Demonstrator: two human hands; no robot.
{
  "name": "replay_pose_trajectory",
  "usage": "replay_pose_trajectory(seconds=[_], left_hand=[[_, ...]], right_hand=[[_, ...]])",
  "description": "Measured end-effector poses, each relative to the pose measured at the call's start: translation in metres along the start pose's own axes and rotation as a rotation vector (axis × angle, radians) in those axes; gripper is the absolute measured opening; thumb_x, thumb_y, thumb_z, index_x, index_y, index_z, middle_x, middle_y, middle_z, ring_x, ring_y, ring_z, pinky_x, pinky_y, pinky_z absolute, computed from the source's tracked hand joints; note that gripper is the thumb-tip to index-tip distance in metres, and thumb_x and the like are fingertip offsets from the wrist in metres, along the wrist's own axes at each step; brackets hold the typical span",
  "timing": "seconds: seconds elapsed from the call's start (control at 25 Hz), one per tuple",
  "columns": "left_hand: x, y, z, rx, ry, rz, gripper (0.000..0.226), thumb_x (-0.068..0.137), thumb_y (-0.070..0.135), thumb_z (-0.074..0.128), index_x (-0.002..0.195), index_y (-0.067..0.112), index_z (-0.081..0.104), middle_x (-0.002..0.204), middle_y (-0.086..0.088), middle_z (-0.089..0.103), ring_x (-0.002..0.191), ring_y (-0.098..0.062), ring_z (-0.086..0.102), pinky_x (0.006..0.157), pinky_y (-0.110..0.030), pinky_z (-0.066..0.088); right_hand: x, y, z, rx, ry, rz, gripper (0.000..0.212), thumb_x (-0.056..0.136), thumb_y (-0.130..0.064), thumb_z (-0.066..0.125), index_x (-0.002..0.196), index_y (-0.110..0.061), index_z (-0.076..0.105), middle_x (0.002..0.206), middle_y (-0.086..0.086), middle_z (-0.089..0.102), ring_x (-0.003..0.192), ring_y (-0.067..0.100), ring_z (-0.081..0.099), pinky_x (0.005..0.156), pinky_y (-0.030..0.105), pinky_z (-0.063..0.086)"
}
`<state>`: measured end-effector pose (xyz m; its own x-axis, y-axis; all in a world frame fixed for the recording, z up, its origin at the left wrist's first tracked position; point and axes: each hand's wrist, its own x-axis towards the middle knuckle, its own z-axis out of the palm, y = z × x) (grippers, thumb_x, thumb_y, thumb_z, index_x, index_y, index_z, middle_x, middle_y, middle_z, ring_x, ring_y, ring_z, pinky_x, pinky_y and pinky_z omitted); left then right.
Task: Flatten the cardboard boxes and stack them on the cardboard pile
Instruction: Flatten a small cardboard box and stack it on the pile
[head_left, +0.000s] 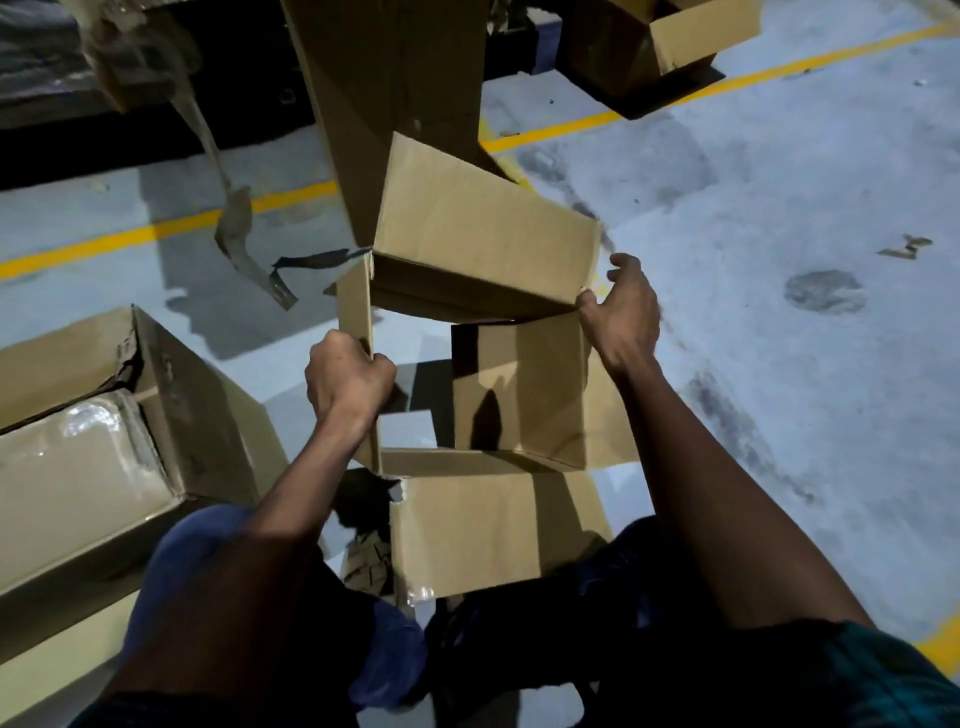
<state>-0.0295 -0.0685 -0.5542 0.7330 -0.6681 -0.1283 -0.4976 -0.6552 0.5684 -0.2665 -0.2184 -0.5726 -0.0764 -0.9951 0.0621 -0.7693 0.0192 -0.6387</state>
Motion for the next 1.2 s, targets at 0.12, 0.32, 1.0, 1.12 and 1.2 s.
replay_pose_trajectory(seconds=[0.12, 0.32, 1.0, 1.12, 1.2], left_hand=[[0.005, -0.007, 0.0, -0.033, 0.015, -0.04, 0.011, 0.084, 0.007, 0.066, 0.075, 0.001, 0.064, 0.081, -0.017, 0.066, 0.075, -0.033, 0.065, 0.053, -0.031, 0.038], [0.012, -0.012, 0.002, -0.142, -0.033, -0.109, 0.011, 0.077, 0.001, 0.064, 0.07, -0.007, 0.061, 0.067, -0.018, 0.064, 0.063, -0.037, 0.067, 0.057, -0.044, 0.057], [0.013, -0.011, -0.002, -0.253, 0.036, -0.142, 0.022, 0.079, 0.003, 0.063, 0.059, 0.007, 0.055, 0.055, -0.003, 0.053, 0.056, -0.025, 0.058, 0.054, -0.031, 0.044], [0.018, -0.01, -0.002, -0.347, 0.023, -0.167, 0.022, 0.081, 0.01, 0.065, 0.06, 0.009, 0.057, 0.056, -0.003, 0.055, 0.057, -0.027, 0.061, 0.056, -0.033, 0.049], [0.023, -0.009, -0.005, -0.437, 0.023, -0.169, 0.021, 0.079, 0.018, 0.067, 0.063, 0.006, 0.061, 0.06, -0.012, 0.062, 0.061, -0.034, 0.066, 0.059, -0.042, 0.059]], right_hand=[[0.007, 0.014, 0.007, 0.003, -0.137, 0.079, 0.083, 0.083, -0.029, 0.072, 0.151, -0.008, 0.029, 0.142, 0.016, 0.046, 0.133, 0.039, 0.041, 0.104, 0.044, 0.04], [0.014, 0.031, 0.016, 0.088, -0.225, 0.126, 0.106, 0.07, -0.051, 0.079, 0.153, -0.012, 0.026, 0.138, 0.011, 0.052, 0.139, 0.035, 0.037, 0.11, 0.052, 0.035], [0.008, 0.015, 0.032, 0.065, -0.331, -0.015, 0.051, 0.055, -0.051, 0.067, 0.094, -0.02, 0.064, 0.082, -0.006, 0.072, 0.089, 0.02, 0.066, 0.087, 0.047, 0.047], [0.014, 0.032, 0.05, 0.202, -0.454, -0.034, 0.053, 0.055, -0.055, 0.078, 0.1, -0.032, 0.065, 0.087, -0.008, 0.076, 0.09, 0.017, 0.072, 0.091, 0.057, 0.05], [0.014, 0.029, 0.055, 0.24, -0.492, -0.087, 0.051, 0.061, -0.054, 0.08, 0.105, -0.031, 0.067, 0.092, -0.007, 0.076, 0.092, 0.017, 0.072, 0.092, 0.055, 0.052]])
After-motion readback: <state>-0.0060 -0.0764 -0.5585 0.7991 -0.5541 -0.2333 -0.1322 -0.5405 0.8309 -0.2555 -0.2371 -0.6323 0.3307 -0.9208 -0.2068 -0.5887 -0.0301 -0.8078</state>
